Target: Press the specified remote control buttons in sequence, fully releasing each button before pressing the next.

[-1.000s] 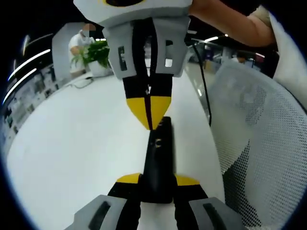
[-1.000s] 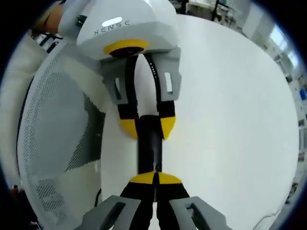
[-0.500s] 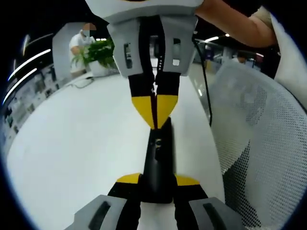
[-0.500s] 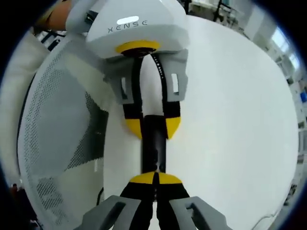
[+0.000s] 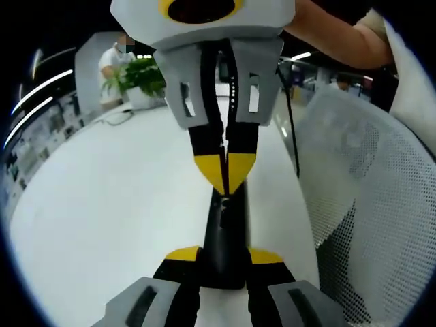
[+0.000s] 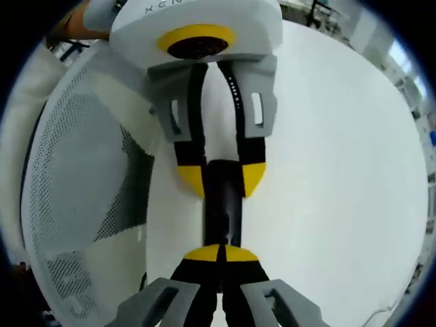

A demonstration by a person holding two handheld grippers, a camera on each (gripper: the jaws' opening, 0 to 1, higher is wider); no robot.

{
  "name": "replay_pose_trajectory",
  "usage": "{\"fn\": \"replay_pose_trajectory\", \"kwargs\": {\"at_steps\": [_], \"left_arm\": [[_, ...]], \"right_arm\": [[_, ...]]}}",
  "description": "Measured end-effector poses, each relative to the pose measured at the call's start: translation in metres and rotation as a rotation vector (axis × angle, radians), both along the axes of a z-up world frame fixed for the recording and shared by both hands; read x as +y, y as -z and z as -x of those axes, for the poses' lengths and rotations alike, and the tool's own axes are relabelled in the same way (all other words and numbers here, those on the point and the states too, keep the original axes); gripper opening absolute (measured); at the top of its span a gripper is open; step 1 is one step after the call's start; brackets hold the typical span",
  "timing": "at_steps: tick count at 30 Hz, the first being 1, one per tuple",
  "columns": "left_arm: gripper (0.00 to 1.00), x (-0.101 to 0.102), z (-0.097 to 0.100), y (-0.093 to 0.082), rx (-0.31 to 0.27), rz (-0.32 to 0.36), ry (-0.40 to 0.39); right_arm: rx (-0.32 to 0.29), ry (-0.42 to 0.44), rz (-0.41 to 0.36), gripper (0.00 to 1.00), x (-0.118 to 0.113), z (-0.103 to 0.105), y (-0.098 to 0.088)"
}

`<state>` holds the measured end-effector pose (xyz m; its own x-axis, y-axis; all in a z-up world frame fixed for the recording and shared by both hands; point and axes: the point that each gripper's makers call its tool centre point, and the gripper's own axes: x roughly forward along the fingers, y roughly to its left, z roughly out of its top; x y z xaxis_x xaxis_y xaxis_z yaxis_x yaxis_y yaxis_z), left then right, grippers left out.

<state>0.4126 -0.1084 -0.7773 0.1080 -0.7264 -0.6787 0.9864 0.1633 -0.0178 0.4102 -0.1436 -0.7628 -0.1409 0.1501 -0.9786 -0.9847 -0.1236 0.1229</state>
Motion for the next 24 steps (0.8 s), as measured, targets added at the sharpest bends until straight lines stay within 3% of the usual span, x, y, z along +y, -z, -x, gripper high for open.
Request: {"fn": "replay_pose_trajectory", "kwargs": {"at_steps": [24], "left_arm": [[0.24,0.001,-0.001,0.0,0.001,0.006,-0.002]], "right_arm": [[0.004,-0.011,0.04,0.0,0.001,0.001,0.012]]}}
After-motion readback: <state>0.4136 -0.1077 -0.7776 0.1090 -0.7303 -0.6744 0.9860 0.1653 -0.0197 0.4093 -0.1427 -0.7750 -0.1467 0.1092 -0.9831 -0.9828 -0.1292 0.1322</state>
